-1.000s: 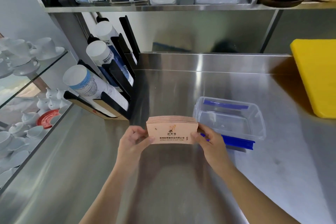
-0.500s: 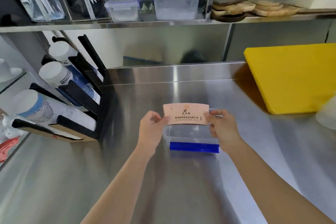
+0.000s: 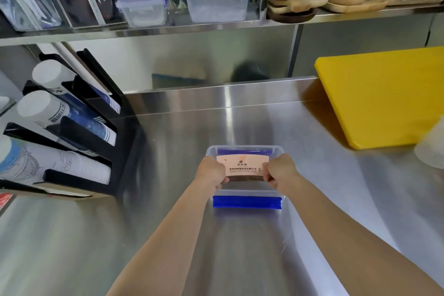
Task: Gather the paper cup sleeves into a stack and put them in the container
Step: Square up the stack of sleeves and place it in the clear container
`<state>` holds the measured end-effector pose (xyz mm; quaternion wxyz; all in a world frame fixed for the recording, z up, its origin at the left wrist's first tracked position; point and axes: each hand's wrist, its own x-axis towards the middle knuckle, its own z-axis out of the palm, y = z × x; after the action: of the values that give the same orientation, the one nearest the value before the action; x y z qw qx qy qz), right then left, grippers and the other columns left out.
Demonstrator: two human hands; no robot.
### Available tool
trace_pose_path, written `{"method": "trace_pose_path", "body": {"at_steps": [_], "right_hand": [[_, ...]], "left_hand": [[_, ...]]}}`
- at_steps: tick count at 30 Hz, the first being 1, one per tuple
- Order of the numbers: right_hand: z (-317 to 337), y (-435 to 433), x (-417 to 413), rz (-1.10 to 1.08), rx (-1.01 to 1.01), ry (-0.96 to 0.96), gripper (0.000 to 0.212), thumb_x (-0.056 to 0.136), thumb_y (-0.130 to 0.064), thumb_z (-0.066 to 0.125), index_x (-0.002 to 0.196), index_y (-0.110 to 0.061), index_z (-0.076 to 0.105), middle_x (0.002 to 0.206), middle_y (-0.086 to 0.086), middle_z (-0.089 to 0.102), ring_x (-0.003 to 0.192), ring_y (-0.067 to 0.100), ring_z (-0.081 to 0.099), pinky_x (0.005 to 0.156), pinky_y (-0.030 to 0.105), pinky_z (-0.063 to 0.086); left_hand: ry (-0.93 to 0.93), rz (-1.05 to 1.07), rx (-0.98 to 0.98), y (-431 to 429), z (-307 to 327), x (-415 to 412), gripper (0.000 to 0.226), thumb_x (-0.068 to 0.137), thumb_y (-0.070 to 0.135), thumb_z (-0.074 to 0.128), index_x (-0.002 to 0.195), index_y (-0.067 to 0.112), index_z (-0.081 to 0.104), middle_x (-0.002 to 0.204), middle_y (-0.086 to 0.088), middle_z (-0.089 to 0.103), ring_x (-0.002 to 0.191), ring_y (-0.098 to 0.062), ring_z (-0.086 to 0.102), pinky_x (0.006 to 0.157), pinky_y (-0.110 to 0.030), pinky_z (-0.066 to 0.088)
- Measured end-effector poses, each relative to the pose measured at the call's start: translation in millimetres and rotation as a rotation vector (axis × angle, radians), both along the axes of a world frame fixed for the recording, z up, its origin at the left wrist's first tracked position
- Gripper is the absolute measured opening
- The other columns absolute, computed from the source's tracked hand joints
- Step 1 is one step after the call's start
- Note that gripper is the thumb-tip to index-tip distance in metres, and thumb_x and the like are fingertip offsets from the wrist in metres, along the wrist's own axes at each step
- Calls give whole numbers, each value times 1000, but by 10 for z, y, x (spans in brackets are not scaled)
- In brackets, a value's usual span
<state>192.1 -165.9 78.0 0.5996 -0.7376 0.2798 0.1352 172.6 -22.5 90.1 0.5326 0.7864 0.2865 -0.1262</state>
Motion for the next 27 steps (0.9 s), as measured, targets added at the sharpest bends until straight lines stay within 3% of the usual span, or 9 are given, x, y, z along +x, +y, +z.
{"method": "trace_pose_path", "body": {"at_steps": [4, 10, 13, 17, 21, 24, 27], "right_hand": [[-63, 26, 66, 29, -22, 32, 19, 85, 9, 43, 99, -2, 51, 94, 16, 59, 72, 25, 57, 29, 15, 35], [-153, 43, 116, 154, -181, 29, 8, 92, -3, 40, 95, -10, 44, 77, 4, 53, 49, 16, 53, 36, 20, 45], [-210, 55, 140, 174, -250, 21, 8, 91, -4, 41, 91, -11, 44, 69, 1, 50, 45, 19, 55, 52, 29, 54], [-221, 70, 137, 200, -311, -4, 7, 92, -3, 38, 92, -9, 42, 82, 7, 53, 45, 21, 55, 61, 35, 56], [-208, 82, 127, 195, -337, -17, 6, 93, -5, 39, 93, -10, 41, 88, 9, 54, 45, 20, 56, 61, 34, 57], [-210, 77, 121, 201, -350, -18, 4, 93, -6, 41, 93, -10, 41, 88, 8, 53, 45, 19, 55, 57, 30, 55], [-183, 68, 111, 194, -337, -22, 3, 92, -7, 43, 93, -10, 44, 88, 7, 54, 48, 19, 57, 56, 27, 53]], "left_hand": [[51, -28, 25, -29, -23, 104, 32, 88, 4, 29, 113, 9, 49, 97, -7, 62, 49, -11, 50, 36, -15, 31], [72, -87, 111, -36, -154, 205, 35, 87, 2, 28, 117, 9, 45, 103, -8, 62, 50, -12, 51, 38, -18, 36], [107, -134, 137, -60, -164, 215, 21, 89, 1, 30, 104, 7, 44, 101, -9, 55, 52, -14, 50, 41, -19, 41], [104, -186, 225, -81, -215, 230, 21, 89, 1, 36, 107, 10, 42, 97, -9, 58, 66, -20, 61, 65, -29, 53], [87, -187, 257, -79, -250, 238, 21, 85, -3, 42, 102, 10, 42, 109, -15, 65, 93, -30, 68, 87, -39, 56], [74, -177, 288, -68, -274, 224, 25, 87, 0, 42, 111, 7, 46, 100, -11, 64, 81, -25, 68, 81, -35, 57], [82, -193, 273, -58, -191, 195, 25, 88, 3, 37, 111, 7, 47, 92, -8, 60, 53, -16, 60, 49, -24, 49]]}}
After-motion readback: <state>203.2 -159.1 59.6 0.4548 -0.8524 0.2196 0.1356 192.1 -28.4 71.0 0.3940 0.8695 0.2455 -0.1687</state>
